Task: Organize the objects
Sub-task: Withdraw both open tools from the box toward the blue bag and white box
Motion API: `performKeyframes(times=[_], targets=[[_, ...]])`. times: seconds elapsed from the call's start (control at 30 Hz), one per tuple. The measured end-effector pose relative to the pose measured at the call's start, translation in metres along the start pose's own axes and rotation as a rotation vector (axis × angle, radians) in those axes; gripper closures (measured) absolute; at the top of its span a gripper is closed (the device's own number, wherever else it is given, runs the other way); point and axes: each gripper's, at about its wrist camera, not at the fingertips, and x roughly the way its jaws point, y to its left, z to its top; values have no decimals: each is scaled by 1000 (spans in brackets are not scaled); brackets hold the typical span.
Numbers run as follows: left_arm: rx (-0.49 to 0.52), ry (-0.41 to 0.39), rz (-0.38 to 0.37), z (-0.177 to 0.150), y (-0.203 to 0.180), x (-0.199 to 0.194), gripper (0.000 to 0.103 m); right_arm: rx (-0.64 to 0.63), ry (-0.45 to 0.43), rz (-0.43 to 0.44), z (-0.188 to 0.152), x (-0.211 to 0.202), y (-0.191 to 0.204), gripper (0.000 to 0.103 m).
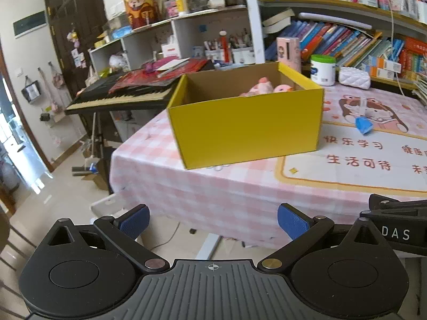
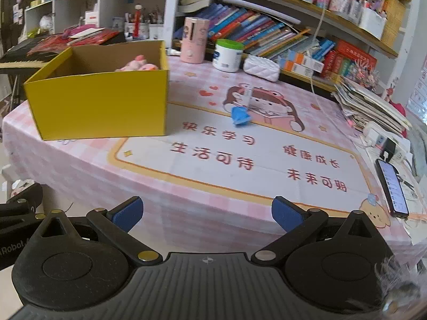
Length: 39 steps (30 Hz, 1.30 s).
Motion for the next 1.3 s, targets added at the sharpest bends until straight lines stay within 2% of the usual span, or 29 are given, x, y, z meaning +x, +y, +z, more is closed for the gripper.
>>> performKeyframes(times=[0.4, 0.83, 1.07, 1.3], targets=[[44, 11, -41, 27, -59, 19, 0, 39, 30, -27, 19, 34, -53, 0], [21, 30, -55, 67, -131, 53, 0, 27, 33, -33, 60, 89, -121, 0], [-8, 30, -48, 82, -161, 66, 0, 19, 27, -15, 80, 119, -152, 0], [-24, 45, -74, 90, -187, 78, 0, 43, 15, 18, 94, 146, -180, 0]])
